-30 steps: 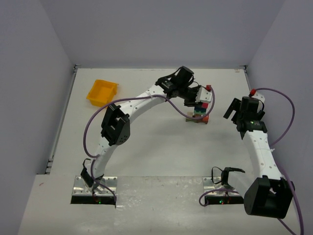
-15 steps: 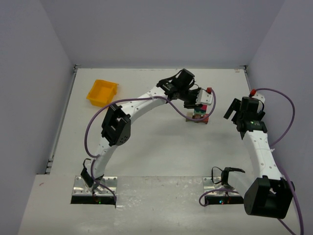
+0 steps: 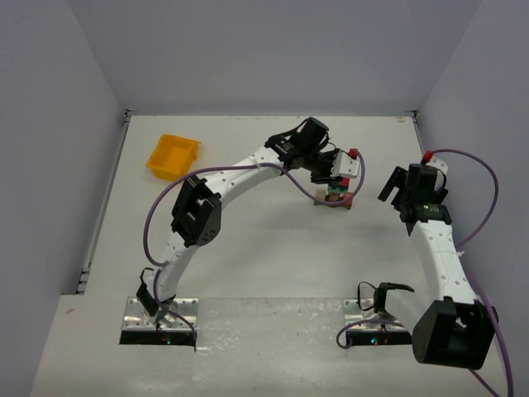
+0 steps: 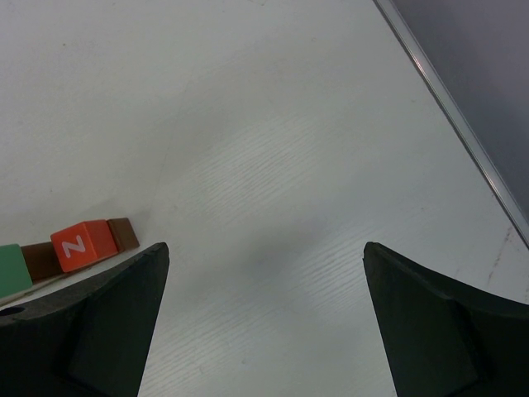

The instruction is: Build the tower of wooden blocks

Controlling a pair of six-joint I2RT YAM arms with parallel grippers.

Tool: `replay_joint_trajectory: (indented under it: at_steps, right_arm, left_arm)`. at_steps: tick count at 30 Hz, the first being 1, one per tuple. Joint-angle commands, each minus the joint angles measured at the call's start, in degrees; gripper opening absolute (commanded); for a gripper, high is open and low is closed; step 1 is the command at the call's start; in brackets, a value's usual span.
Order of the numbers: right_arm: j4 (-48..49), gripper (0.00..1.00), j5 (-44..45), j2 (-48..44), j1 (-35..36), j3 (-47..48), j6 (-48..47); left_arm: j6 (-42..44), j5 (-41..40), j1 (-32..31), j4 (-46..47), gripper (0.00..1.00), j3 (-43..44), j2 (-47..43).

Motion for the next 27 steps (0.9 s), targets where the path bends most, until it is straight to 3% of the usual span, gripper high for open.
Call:
replay_joint_trajectory:
  at_steps: [1,27]
  right_arm:
    - [0.91,0.99,-0.31,-0.32,-0.3,0.78,0.37]
    - [0.79,0.99,0.11,-0.05,-0.3,0.6,0.44]
  left_arm:
    - [1.17,0.15,-0.7,2.33,0.0,0.4,-1.48]
    - [2.27,-0.3,-0.87,3.83,0.0,-0.46,-1.39]
